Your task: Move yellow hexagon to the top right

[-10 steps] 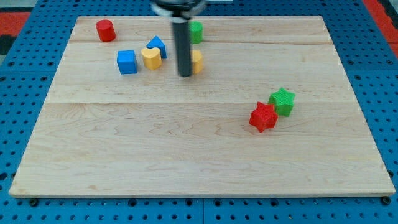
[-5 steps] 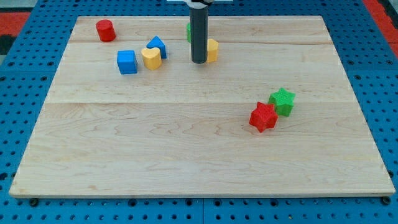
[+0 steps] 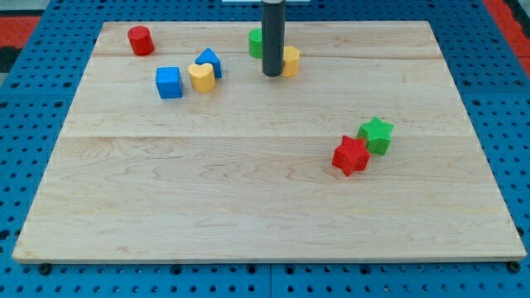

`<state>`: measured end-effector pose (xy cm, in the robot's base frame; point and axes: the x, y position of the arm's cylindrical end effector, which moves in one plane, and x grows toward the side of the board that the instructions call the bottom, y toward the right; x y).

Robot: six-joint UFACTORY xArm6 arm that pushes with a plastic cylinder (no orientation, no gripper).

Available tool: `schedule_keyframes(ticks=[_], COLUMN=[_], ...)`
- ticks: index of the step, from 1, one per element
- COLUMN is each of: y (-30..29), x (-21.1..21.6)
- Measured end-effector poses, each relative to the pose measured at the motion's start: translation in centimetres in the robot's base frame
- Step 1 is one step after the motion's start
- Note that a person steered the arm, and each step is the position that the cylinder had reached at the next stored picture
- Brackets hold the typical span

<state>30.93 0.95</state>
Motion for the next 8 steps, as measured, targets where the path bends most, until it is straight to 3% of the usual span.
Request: schedule_keyframes(ticks=[2, 3, 4, 5, 6, 8], y=[6.9, 9.5, 10.3, 5.2, 5.6, 10.8], x=[-5.3, -5.3, -5.3, -6.0, -9.5, -9.3])
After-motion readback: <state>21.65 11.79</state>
